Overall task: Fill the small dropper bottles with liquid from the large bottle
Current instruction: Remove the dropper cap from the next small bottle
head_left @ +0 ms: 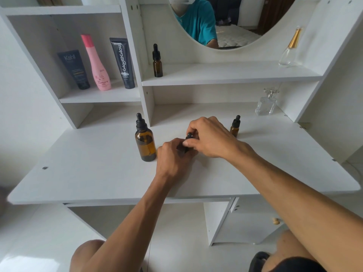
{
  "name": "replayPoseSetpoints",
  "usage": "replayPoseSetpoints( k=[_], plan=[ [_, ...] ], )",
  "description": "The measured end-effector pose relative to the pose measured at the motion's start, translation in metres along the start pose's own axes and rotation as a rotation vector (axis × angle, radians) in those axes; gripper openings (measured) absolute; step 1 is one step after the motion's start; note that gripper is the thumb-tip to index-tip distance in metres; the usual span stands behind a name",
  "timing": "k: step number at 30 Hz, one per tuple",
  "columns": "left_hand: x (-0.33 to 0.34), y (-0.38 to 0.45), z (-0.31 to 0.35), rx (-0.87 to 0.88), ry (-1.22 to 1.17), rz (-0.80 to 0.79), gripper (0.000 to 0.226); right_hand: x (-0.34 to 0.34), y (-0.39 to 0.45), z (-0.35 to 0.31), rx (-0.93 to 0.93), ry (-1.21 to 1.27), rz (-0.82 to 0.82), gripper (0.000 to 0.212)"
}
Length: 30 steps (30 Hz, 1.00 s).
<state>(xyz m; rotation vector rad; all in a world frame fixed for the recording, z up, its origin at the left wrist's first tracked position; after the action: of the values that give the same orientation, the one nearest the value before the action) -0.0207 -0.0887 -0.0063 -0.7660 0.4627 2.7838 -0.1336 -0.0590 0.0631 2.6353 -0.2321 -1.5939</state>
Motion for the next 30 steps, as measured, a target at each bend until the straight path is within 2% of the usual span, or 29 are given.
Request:
replayPoseSetpoints(
  k=[2, 6, 9, 12, 16, 18, 21, 30],
  plan=[
    [0.000, 0.001, 0.000, 0.006, 0.008, -0.001, 0.014, 0.000, 0.001, 0.000, 0.012, -0.001, -0.030, 0.014],
    [0.001, -0.001, 0.000, 0.014, -0.017, -0.006, 0.014, 0.000, 0.001, -0.005, 0.005, -0.020, -0.049, 0.020],
    [0.000, 0.000, 0.001, 0.023, 0.003, 0.001, 0.015, 0.001, 0.002, -0.007, 0.012, -0.039, -0.062, 0.017],
    [0.000, 0.000, 0.003, 0.031, 0.009, -0.004, 0.011, 0.002, 0.002, -0.009, 0.010, -0.021, -0.112, 0.028],
    [0.002, 0.001, -0.003, -0.004, -0.017, -0.003, 0.020, 0.001, 0.005, -0.009, 0.018, -0.090, -0.055, 0.024],
    [0.003, 0.001, -0.004, -0.011, -0.018, -0.003, 0.017, 0.001, 0.007, -0.008, 0.031, -0.091, -0.073, 0.021],
    [0.002, 0.001, -0.003, -0.007, -0.016, -0.001, 0.013, 0.000, 0.006, -0.011, 0.015, -0.045, -0.118, 0.035],
    [0.003, 0.003, -0.005, -0.018, 0.019, 0.014, 0.015, -0.005, 0.006, -0.018, -0.013, -0.097, -0.127, 0.020]
  ],
)
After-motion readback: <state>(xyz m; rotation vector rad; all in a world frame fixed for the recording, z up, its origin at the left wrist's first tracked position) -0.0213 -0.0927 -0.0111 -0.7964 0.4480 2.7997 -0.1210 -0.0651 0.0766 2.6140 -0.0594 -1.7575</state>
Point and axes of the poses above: each hand's wrist, its own y-axis towards the middle knuckle, its own x-axis out of the palm, z = x × y, the point moved 8 cm from there along y, towards the middle knuckle, and after that the axes turned 2 degrees about y, right-handed, at the moved point
